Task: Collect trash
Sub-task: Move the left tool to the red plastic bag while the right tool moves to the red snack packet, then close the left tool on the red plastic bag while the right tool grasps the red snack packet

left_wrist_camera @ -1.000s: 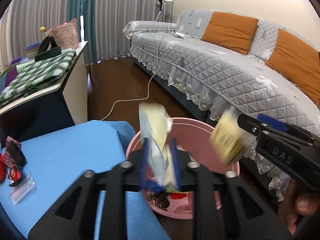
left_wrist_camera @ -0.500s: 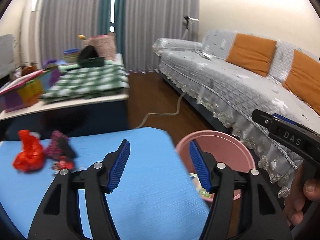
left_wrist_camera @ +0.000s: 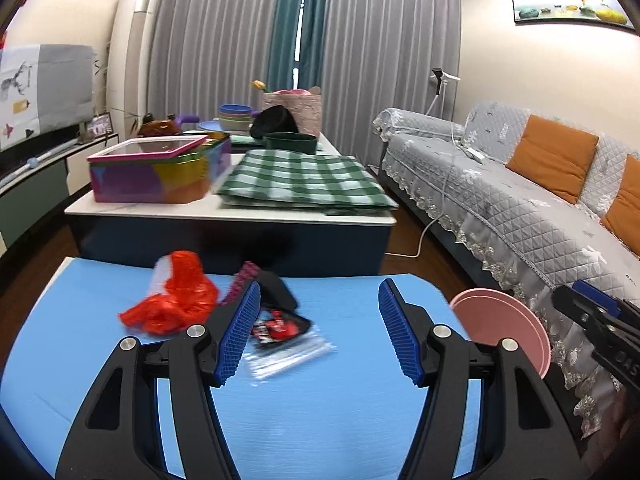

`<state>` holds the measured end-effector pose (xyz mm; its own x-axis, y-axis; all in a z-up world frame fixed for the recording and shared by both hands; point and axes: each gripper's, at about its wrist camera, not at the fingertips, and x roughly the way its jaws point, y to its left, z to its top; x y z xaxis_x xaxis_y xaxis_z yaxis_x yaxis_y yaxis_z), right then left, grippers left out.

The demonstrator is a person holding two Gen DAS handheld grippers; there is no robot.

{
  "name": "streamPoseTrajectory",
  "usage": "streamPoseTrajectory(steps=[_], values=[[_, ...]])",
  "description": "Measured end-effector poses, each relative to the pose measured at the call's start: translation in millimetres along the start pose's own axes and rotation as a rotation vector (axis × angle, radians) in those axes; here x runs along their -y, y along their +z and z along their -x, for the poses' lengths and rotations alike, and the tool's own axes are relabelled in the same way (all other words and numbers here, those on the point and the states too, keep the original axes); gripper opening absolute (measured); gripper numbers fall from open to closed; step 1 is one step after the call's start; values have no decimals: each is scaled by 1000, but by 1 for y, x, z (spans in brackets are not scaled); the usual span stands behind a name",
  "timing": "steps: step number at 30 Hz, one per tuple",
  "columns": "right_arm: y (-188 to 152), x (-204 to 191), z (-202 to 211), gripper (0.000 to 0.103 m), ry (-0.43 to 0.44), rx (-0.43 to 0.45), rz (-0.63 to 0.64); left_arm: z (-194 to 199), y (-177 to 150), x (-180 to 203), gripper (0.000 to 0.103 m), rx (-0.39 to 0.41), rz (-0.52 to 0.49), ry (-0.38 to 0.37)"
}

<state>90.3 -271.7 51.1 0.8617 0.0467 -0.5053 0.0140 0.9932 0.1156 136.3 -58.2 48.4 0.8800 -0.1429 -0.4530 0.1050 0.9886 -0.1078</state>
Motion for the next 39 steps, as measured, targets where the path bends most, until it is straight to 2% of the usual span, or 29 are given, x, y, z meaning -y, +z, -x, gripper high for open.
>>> streamPoseTrajectory(steps=[3,10,15,16,19,25,35,36,39], values=[[-4,-9,4,31,16,-17,-1,5,-2,-21,61,6,7,17],[-2,-27,8,30,67,-39,-73,3,-8,-75,61,-19,42,67],[-23,-38,-16,26,128,-67,-60,-7,-20,-103,61,-43,110,91],[-28,-39,-30,22,121,-100,-69,-10,-22,-105,61,-46,111,96],[-26,-43,-54,21,170,-120,-132,-22,-30,-108,61,-57,96,127],[-27,-61,-88,21,222,-136,-145,-44,-38,-115,61,-81,98,159],[-25,-93,-136,24,315,-201,-119,-75,-27,-115,61,-74,108,217],[-24,-97,-140,24,316,-204,-117,-77,-26,-116,61,-73,111,223],[-24,-105,-153,26,315,-222,-104,-85,-20,-120,71,-73,117,250]])
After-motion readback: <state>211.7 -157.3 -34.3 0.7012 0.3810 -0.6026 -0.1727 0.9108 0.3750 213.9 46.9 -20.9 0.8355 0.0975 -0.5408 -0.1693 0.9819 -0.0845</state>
